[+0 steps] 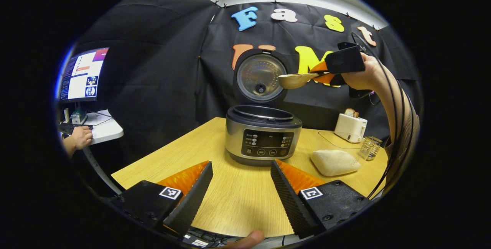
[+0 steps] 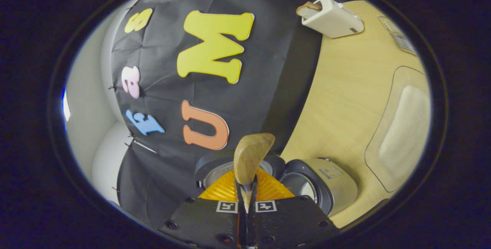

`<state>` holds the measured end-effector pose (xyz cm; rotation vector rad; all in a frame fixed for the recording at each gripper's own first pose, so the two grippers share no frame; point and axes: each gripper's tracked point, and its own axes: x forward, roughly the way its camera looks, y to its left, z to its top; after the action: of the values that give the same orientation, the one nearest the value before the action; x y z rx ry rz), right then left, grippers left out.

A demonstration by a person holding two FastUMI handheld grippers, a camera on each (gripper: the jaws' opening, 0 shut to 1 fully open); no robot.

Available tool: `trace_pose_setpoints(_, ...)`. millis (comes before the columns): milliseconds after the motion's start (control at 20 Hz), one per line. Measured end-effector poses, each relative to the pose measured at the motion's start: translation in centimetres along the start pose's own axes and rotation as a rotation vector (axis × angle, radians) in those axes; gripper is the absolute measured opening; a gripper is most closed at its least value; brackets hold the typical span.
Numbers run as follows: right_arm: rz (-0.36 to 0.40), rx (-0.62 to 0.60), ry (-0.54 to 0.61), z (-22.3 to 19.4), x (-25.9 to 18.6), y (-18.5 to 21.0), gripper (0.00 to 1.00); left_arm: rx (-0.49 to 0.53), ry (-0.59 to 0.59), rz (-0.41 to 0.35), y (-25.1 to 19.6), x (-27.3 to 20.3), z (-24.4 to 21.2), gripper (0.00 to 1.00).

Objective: Close the left gripper, press the button to open the rice cooker; take a wooden spoon from the chopstick holder with the right hand, scoop a spoonful of rice and pour it into the rice cooker, then put the wooden spoon back into the chopstick holder.

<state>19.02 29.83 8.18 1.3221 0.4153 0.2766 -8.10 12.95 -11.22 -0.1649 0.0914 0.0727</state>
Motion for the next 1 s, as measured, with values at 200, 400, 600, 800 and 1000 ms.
trace_pose_setpoints(200,-0.023,-0.117,0.018,-2.8,1.8,0.4,0.02,0.000,0.005,0.009,0.8,-0.4,-0.4,0.97)
trace_pose_setpoints(400,-0.047,-0.247,-0.004,-3.6,2.7,0.4,0.02,0.004,0.002,-0.001,0.7,-0.6,-0.5,0.97)
trace_pose_setpoints(600,-0.067,-0.389,-0.057,-3.0,3.2,0.7,0.02,0.007,0.003,-0.011,0.4,-0.9,-0.7,0.97)
trace_pose_setpoints(800,-0.063,-0.495,-0.070,-3.3,3.3,1.2,0.02,0.007,0.010,-0.018,0.1,-1.1,-0.9,0.97)
trace_pose_setpoints(1000,-0.078,-0.644,-0.064,-3.9,3.9,1.2,0.02,0.011,0.014,-0.020,0.1,-1.0,-1.1,0.97)
